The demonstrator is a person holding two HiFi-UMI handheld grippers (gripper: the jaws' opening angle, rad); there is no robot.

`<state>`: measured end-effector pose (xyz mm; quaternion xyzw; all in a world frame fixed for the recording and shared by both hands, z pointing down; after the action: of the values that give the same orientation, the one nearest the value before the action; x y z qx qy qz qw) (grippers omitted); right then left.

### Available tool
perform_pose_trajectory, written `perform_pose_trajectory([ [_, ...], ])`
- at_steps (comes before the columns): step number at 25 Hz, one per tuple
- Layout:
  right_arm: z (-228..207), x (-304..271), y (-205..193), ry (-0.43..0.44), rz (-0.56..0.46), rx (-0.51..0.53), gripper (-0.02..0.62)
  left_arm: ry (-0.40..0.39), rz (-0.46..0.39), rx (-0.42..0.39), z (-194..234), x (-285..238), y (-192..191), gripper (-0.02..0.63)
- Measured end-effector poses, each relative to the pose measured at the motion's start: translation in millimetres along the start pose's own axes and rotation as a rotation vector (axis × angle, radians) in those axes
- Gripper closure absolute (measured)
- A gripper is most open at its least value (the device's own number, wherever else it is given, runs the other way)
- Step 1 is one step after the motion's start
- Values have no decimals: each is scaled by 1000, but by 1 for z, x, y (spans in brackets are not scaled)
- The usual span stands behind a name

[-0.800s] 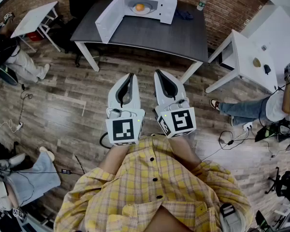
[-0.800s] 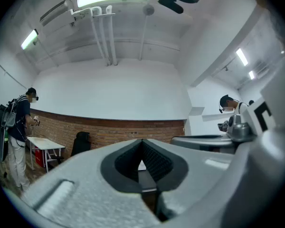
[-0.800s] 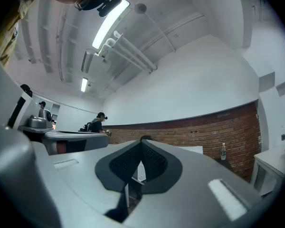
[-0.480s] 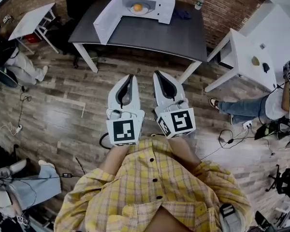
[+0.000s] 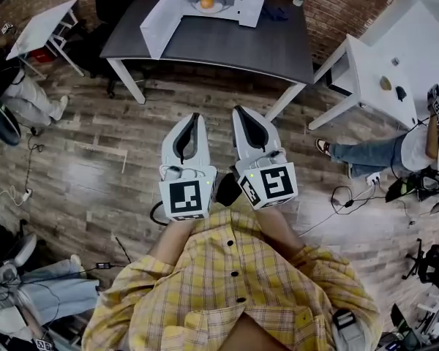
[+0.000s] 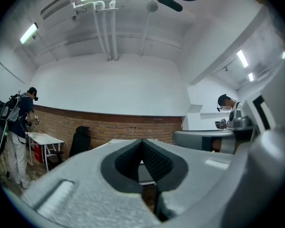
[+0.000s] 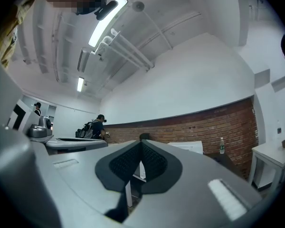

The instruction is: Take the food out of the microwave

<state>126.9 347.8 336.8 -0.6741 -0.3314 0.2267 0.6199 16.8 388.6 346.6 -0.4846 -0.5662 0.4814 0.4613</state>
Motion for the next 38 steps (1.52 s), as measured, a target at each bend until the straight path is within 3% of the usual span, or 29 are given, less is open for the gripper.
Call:
perform_pose_trajectory([
  [3, 0, -1, 0, -4, 2, 5, 594, 8, -26, 23, 1, -1, 2, 607],
  [12, -12, -46, -17, -5, 2, 27, 594, 9, -8, -6, 28, -38, -15, 607],
  [21, -43, -133, -31, -21, 18, 6, 594, -24, 32, -31, 65, -118, -30, 607],
  [28, -89, -194, -24, -45, 26, 18, 594, -35, -3, 7, 84, -198, -25, 607],
  [38, -159, -271, -18, -69, 32, 0, 595, -76, 40, -17, 98, -302, -25, 607],
])
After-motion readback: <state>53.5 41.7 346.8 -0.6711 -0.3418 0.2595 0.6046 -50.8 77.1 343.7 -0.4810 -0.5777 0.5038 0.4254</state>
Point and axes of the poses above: the fingertips, and each gripper's own axes: x backward along the fingers, z to its left, y out of its top, the point moved 5 cm from there along x, backward along the fingers, and after that the axes turned 6 degrees about -x, right-handed, at the moved point
